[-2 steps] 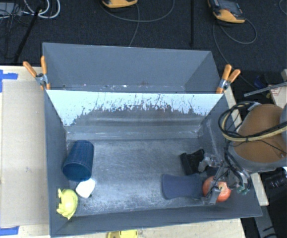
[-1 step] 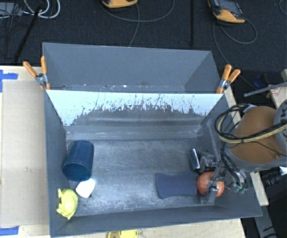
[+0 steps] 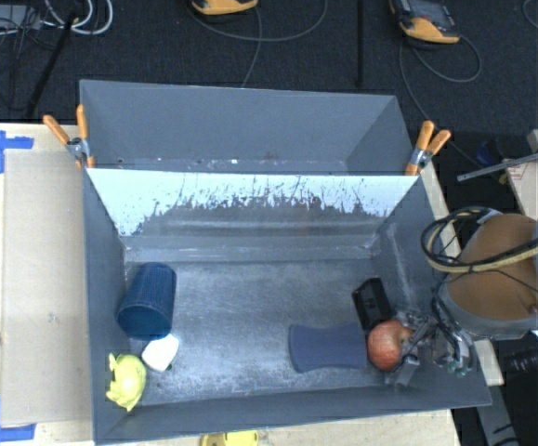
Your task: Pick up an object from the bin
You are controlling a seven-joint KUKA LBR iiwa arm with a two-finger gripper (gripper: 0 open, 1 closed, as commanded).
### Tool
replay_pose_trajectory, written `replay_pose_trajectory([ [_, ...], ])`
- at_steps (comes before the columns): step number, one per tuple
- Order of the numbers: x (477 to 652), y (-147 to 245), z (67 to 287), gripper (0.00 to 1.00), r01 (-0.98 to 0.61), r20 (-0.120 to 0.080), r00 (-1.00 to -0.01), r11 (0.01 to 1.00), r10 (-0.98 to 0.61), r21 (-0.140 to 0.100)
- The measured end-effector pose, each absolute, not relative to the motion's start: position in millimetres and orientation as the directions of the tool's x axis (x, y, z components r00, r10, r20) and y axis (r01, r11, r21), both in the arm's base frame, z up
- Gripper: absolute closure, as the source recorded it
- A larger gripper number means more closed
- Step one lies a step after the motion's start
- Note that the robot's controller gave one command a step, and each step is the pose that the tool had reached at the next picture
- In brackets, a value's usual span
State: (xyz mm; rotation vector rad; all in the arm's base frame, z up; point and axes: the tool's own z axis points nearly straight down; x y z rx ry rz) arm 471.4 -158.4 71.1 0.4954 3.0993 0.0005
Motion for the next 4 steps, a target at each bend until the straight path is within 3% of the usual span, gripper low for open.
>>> replay_pose_trajectory([
  [1,471.6,-158,71,1.00,0.310,-0.003,-0.951,0.951,0.310,0.000],
  [2,474.5,-156,128,1.00,0.298,0.006,-0.955,0.955,0.298,0.000],
  [3,486.9,-158,126,1.00,0.310,-0.008,-0.951,0.951,0.310,0.000],
  [4,487.9,-154,160,1.00,0.330,0.007,-0.944,0.944,0.330,0.000],
])
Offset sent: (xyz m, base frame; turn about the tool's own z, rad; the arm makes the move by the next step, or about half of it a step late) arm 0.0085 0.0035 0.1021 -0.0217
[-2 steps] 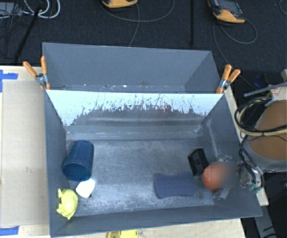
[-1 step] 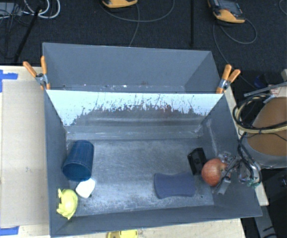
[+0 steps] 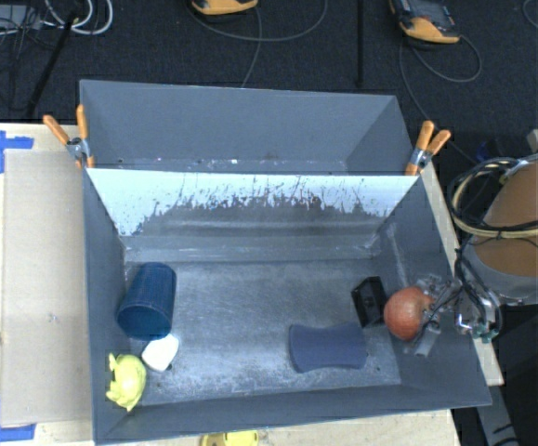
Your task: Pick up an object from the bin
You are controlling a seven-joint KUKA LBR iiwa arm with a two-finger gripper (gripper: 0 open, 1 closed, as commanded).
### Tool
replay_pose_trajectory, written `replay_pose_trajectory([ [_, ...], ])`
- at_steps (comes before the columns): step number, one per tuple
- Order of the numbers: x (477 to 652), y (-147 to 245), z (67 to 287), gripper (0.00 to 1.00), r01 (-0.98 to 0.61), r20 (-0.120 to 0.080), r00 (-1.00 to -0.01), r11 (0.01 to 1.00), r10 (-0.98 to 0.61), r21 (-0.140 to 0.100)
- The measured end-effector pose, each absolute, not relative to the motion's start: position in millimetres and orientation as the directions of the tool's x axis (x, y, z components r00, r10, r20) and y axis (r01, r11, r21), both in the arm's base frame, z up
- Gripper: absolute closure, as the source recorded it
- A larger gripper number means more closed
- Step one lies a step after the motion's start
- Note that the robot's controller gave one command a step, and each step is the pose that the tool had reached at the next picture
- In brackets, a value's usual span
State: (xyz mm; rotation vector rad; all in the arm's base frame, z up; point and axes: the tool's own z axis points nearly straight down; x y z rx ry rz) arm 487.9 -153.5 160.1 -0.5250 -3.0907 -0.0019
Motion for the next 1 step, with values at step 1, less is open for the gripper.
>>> replay_pose_trajectory([
  [1,493.9,-155.9,242.8,1.00,0.313,-0.001,-0.950,0.950,0.313,0.000],
])
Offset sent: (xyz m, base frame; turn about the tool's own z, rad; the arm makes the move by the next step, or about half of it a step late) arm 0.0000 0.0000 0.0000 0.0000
